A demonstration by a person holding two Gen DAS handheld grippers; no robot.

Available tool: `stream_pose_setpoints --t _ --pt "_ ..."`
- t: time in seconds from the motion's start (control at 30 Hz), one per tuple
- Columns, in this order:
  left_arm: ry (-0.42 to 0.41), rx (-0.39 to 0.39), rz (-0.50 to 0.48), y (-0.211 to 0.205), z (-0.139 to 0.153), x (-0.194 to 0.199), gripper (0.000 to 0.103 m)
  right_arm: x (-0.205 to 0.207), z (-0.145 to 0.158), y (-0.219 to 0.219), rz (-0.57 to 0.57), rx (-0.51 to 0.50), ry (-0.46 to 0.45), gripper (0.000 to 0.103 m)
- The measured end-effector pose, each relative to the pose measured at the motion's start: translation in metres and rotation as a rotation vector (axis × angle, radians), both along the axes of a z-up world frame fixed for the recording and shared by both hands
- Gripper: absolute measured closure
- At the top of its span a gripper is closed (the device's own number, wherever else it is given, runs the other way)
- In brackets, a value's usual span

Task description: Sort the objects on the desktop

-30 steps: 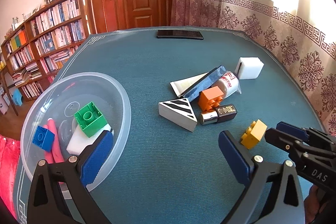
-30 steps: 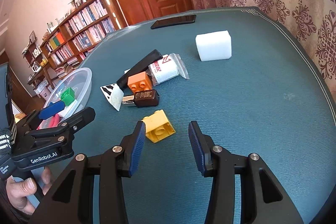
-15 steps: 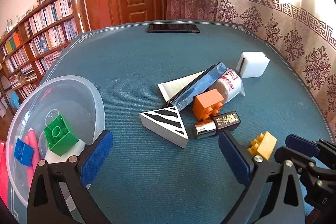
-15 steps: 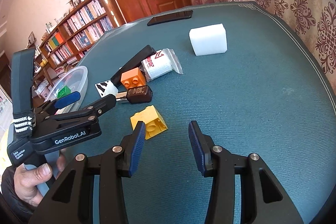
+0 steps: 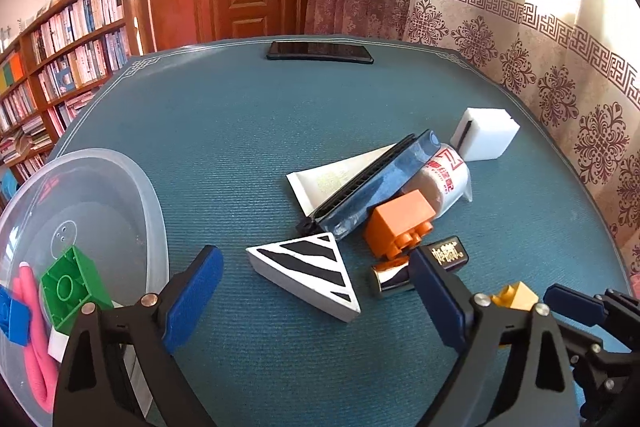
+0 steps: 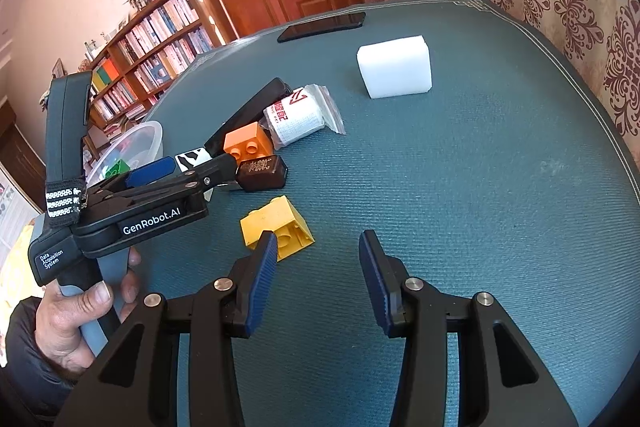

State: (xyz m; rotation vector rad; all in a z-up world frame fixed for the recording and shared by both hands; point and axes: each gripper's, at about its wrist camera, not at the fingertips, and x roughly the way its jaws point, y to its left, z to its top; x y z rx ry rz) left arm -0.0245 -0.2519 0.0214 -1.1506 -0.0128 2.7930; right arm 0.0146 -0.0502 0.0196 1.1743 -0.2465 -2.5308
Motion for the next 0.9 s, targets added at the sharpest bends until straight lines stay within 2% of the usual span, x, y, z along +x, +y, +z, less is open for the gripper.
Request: stream_pose_setpoints --t 0.27,0.4,0.53,0.67,0.9 --pt "0.006 0.030 -0.033 0.003 0.001 0.000 0.017 0.001 0.000 0.001 -0.008 0.006 -0.004 0.057" --pt "0.019 0.063 -0.018 -0.005 0.004 -0.001 0.028 0.002 0.001 0.000 -0.007 0.009 -0.002 0.057" --pt "0.013 0.044 -0.014 -0.007 0.004 -0.003 0.036 0.000 0.004 -0.003 0.003 0.019 0.007 0.057" --pt "0.011 0.018 -0.010 -0.005 0.003 -0.002 0.038 -0.003 0.006 -0.012 0.029 0.039 0.023 0.057" --pt "0.012 0.016 -0.010 -0.007 0.003 -0.001 0.039 -0.013 -0.001 -0.026 0.060 0.051 0.016 0.057"
